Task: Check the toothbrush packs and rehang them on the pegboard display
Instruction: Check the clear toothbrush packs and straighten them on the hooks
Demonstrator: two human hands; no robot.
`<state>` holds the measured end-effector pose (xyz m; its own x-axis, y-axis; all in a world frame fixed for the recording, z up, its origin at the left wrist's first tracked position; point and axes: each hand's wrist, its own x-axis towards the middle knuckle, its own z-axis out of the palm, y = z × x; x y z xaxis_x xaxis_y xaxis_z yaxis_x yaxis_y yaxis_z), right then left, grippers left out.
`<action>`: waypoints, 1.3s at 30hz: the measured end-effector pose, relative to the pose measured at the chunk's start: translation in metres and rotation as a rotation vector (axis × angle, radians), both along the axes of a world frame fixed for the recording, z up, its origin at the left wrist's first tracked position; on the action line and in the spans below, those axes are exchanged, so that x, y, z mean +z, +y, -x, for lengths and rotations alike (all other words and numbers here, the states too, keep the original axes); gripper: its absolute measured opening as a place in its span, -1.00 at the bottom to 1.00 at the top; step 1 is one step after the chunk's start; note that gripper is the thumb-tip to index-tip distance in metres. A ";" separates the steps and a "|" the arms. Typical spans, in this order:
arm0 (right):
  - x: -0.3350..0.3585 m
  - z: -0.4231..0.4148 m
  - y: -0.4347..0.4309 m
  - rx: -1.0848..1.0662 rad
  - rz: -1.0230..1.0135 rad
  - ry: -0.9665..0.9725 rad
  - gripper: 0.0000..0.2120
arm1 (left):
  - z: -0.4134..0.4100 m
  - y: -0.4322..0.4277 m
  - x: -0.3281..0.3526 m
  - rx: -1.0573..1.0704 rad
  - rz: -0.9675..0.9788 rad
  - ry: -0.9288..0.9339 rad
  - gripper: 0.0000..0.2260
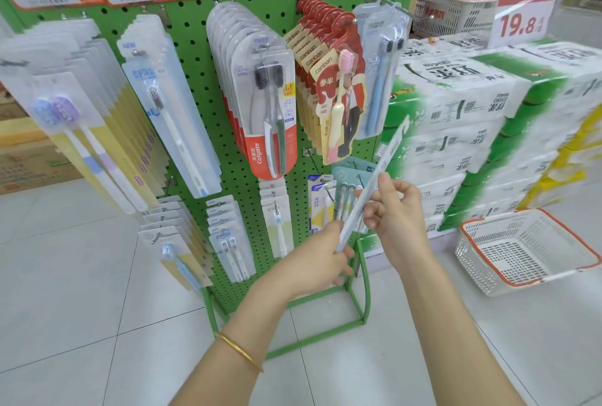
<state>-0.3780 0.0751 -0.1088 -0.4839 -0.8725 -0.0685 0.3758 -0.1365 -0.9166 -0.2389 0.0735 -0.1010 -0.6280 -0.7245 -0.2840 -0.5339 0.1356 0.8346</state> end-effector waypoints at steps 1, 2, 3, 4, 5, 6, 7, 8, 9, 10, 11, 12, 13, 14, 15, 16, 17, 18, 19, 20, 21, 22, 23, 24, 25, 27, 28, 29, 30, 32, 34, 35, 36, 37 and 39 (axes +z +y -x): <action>0.000 0.001 0.000 -0.011 0.004 0.003 -0.86 | -0.001 0.000 0.000 0.008 -0.057 0.051 -0.65; 0.000 0.002 0.001 -0.008 0.002 0.029 -0.92 | -0.003 0.000 0.000 0.016 -0.120 0.107 -0.65; -0.001 0.004 0.002 0.008 0.003 0.064 -0.96 | -0.005 0.000 0.000 0.023 -0.177 0.159 -0.69; -0.001 0.005 0.003 0.030 0.007 0.092 -0.96 | -0.006 -0.001 0.000 0.034 -0.214 0.201 -0.75; -0.002 0.005 0.003 0.048 0.011 0.109 -0.94 | -0.007 -0.001 -0.001 0.045 -0.229 0.223 -0.82; -0.001 0.006 0.004 0.058 0.017 0.117 -0.92 | -0.008 -0.002 -0.002 0.059 -0.231 0.226 -0.90; 0.000 0.006 0.005 0.065 0.025 0.125 -0.92 | -0.008 -0.002 -0.003 0.074 -0.225 0.214 -0.90; 0.001 0.006 0.006 0.075 0.033 0.136 -0.92 | -0.008 -0.003 -0.004 0.088 -0.220 0.195 -0.85; 0.003 0.006 0.007 0.087 0.038 0.150 -0.92 | -0.008 -0.003 -0.004 0.105 -0.225 0.179 -0.79; 0.004 0.007 0.007 0.101 0.042 0.167 -0.92 | -0.007 -0.003 -0.002 0.127 -0.232 0.181 -0.74; 0.005 0.007 0.008 0.119 0.043 0.188 -0.92 | -0.005 -0.004 0.000 0.151 -0.224 0.197 -0.71; 0.006 0.007 0.009 0.141 0.043 0.214 -0.90 | -0.004 -0.004 0.003 0.173 -0.195 0.214 -0.72; 0.007 0.006 0.010 0.167 0.040 0.244 -0.89 | -0.003 -0.006 0.006 0.197 -0.143 0.225 -0.77; 0.008 0.004 0.012 0.195 0.037 0.276 -0.88 | -0.002 -0.009 0.012 0.224 -0.081 0.240 -0.82; 0.009 0.003 0.013 0.224 0.035 0.304 -0.87 | -0.001 -0.011 0.018 0.258 -0.026 0.270 -0.86; 0.009 0.001 0.014 0.251 0.034 0.324 -0.88 | 0.000 -0.015 0.023 0.300 0.021 0.315 -0.87; 0.009 0.000 0.015 0.278 0.033 0.338 -0.89 | 0.001 -0.019 0.027 0.351 0.063 0.363 -0.84; 0.009 -0.001 0.016 0.305 0.035 0.348 -0.89 | 0.002 -0.023 0.032 0.407 0.107 0.407 -0.79; 0.009 -0.002 0.017 0.336 0.037 0.357 -0.90 | 0.001 -0.025 0.037 0.459 0.151 0.452 -0.79; 0.009 -0.002 0.018 0.371 0.041 0.366 -0.90 | -0.001 -0.027 0.044 0.498 0.189 0.505 -0.84; 0.009 -0.003 0.019 0.407 0.047 0.376 -0.89 | -0.003 -0.029 0.049 0.525 0.217 0.551 -0.91; 0.009 -0.004 0.019 0.440 0.055 0.387 -0.88 | -0.005 -0.031 0.054 0.539 0.237 0.590 -0.96; 0.010 -0.005 0.020 0.468 0.062 0.396 -0.87 | -0.007 -0.033 0.057 0.553 0.249 0.623 -0.98; 0.009 -0.005 0.020 0.487 0.069 0.395 -0.86 | -0.008 -0.035 0.060 0.562 0.251 0.647 -0.97; 0.009 -0.006 0.019 0.498 0.072 0.388 -0.87 | -0.010 -0.035 0.063 0.570 0.247 0.668 -0.97; 0.008 -0.008 0.018 0.508 0.069 0.380 -0.88 | -0.013 -0.035 0.064 0.573 0.223 0.697 -0.96; 0.007 -0.009 0.017 0.514 0.068 0.380 -0.89 | -0.014 -0.034 0.064 0.570 0.213 0.707 -0.95; 0.007 -0.010 0.016 0.521 0.069 0.376 -0.90 | -0.015 -0.034 0.063 0.570 0.206 0.716 -0.94; 0.006 -0.010 0.016 0.532 0.072 0.369 -0.92 | -0.016 -0.033 0.063 0.574 0.198 0.726 -0.92; 0.004 -0.011 0.014 0.559 0.067 0.356 -0.92 | -0.018 -0.034 0.061 0.594 0.161 0.749 -0.91; -0.001 -0.013 0.011 0.589 0.051 0.331 -0.86 | -0.022 -0.036 0.061 0.610 0.089 0.793 -0.90; -0.004 -0.015 0.009 0.613 0.041 0.301 -0.82 | -0.023 -0.037 0.061 0.609 0.052 0.820 -0.89; -0.008 -0.018 0.007 0.652 0.036 0.264 -0.74 | -0.025 -0.037 0.062 0.605 0.022 0.849 -0.89; -0.012 -0.021 0.005 0.708 0.035 0.213 -0.63 | -0.027 -0.037 0.063 0.599 -0.004 0.881 -0.88; -0.016 -0.032 0.001 0.844 0.060 0.130 -0.38 | -0.033 -0.038 0.065 0.576 -0.039 0.953 -0.87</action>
<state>-0.3465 0.0762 -0.1245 0.3283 -0.9446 0.0006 0.2657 0.0917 -0.9597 -0.2063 0.0355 -0.0362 -0.1743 -0.9789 0.1064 0.3532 0.0387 0.9347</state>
